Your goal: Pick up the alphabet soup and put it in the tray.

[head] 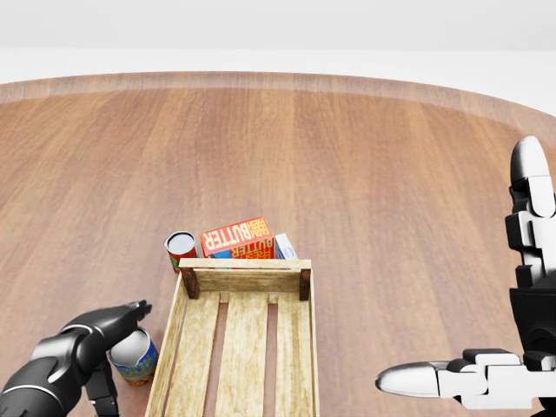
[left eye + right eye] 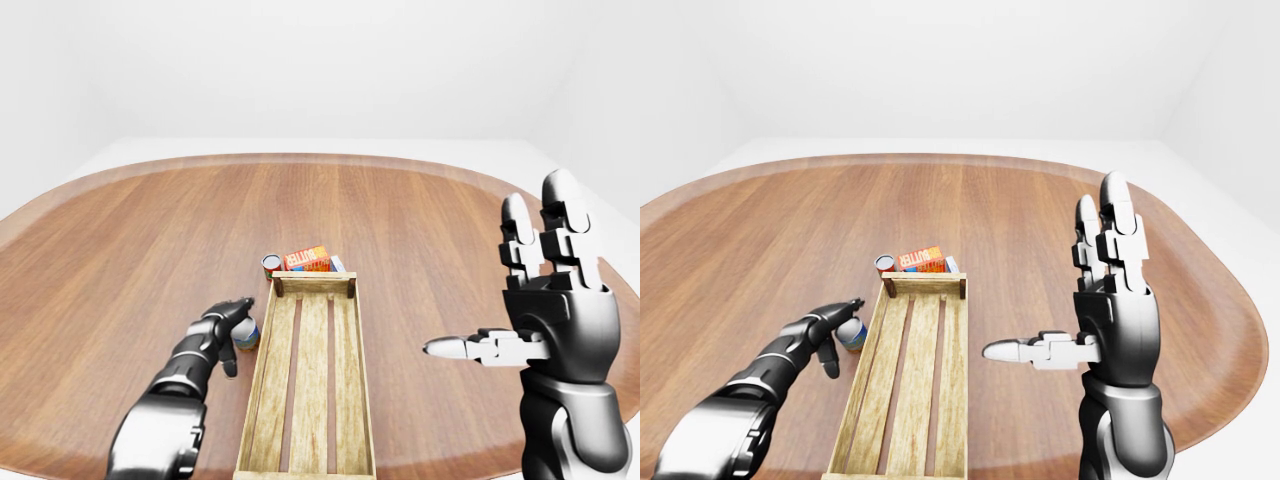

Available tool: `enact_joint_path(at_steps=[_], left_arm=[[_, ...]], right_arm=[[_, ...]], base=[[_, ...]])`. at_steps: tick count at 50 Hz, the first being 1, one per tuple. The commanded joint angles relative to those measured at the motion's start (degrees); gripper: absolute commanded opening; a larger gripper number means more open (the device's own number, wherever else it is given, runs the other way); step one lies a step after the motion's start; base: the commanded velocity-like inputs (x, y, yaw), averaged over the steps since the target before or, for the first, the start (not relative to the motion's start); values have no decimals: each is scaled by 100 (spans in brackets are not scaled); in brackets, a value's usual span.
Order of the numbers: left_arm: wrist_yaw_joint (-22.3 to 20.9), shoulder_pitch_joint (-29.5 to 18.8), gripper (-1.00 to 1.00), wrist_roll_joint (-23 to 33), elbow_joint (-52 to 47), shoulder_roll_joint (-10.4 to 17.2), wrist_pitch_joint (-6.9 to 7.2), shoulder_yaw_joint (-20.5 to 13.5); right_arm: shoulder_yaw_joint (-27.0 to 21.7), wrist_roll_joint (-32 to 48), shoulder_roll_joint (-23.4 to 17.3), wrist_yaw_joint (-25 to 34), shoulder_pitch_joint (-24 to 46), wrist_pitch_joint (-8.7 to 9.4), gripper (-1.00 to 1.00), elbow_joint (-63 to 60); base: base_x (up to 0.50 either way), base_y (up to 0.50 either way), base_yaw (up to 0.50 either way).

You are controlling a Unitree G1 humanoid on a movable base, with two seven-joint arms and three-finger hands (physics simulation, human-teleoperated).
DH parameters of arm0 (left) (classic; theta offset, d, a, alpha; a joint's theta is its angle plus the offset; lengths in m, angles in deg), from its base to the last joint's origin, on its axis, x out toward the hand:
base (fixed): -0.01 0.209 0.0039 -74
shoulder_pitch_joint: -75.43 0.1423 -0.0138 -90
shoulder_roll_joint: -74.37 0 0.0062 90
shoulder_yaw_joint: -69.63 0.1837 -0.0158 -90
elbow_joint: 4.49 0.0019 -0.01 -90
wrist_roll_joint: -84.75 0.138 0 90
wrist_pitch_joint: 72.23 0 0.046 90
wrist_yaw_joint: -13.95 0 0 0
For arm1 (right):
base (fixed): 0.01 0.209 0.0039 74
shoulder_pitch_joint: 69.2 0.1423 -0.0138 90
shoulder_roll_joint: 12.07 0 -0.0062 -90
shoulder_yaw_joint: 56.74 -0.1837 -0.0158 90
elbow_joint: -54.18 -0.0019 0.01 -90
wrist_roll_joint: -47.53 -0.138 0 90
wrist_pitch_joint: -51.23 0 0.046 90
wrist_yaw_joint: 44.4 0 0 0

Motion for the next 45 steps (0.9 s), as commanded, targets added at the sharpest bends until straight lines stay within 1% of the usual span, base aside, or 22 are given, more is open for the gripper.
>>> enact_joint_path(at_steps=[1,2,3,6,13,22,24,28,29,32,34,35,37,39,41,43,45], left_arm=[[98,-69,-52,-37,198,-59,0,-15],[97,-73,-95,-47,204,-64,0,-19],[97,-63,-100,-12,216,-68,0,12],[139,-67,-100,-4,252,-133,0,19],[154,-13,-100,37,283,-162,0,28],[100,48,-100,19,251,-48,0,-6],[-42,83,-100,-35,203,61,0,-40],[-125,49,-100,-209,146,260,0,-143],[-141,59,-100,-263,123,357,0,-183],[-259,106,-100,-370,46,536,0,-231],[-249,103,-100,-485,-21,645,0,-306],[-254,92,-100,-538,-70,745,0,-344],[-311,81,-100,-644,-118,812,0,-387],[-356,61,-100,-743,-246,932,0,-442],[-444,48,-100,-856,-373,983,0,-491],[-588,133,-100,-957,-759,1103,0,-563],[-687,223,-100,-1064,-1084,1161,0,-654]], right_arm=[[9,-28,3,-4,-9,0,100,-43],[8,-29,3,-3,-12,0,100,-50],[4,-26,1,-5,-11,0,100,-53],[-42,-58,-1,1,-1,0,100,-98],[-17,-30,2,-5,7,0,100,-39],[-15,-42,1,-1,4,0,100,-52],[-2,-42,3,1,4,0,100,-23],[12,-36,0,-12,3,0,100,-30],[19,-31,0,-16,5,0,100,-29],[53,-11,-2,-26,5,0,100,-21],[71,-3,-3,-29,2,0,100,-17],[87,8,-5,-30,0,0,100,-5],[94,12,-6,-33,1,0,100,9],[102,20,-10,-39,6,0,100,14],[113,30,-12,-44,7,0,100,27],[122,35,-14,-44,6,0,100,56],[107,17,-15,-41,3,0,100,38]], base=[[0,0,0],[0,0,0],[0,0,0],[0,0,0],[0,0,0],[0,0,0],[0,0,0],[0,0,0],[0,0,0],[0,0,0],[0,0,0],[0,0,0],[0,0,0],[0,0,0],[0,0,0],[0,0,0],[0,0,0]])
